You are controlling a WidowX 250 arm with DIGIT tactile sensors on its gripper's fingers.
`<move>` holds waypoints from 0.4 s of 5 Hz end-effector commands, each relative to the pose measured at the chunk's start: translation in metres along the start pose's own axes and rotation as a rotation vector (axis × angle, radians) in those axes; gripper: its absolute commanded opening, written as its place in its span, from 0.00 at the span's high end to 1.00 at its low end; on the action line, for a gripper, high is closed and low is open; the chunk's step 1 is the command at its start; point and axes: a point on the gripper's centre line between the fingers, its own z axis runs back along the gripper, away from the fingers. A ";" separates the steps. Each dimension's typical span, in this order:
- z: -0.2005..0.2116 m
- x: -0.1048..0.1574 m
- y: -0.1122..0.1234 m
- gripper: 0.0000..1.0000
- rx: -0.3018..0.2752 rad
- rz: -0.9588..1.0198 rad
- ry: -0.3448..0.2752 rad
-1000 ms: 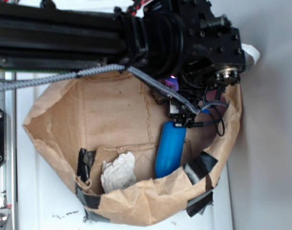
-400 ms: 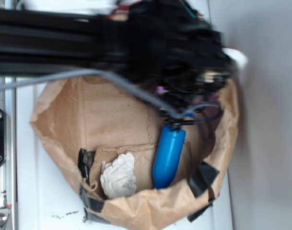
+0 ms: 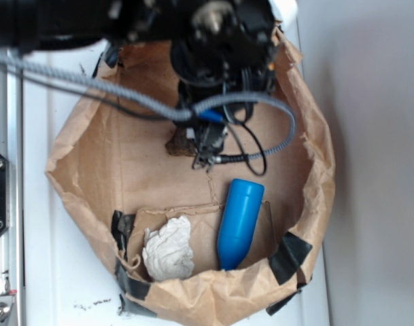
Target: Grab the rock.
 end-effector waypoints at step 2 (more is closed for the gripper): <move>-0.034 0.027 0.011 0.00 0.130 -0.056 0.028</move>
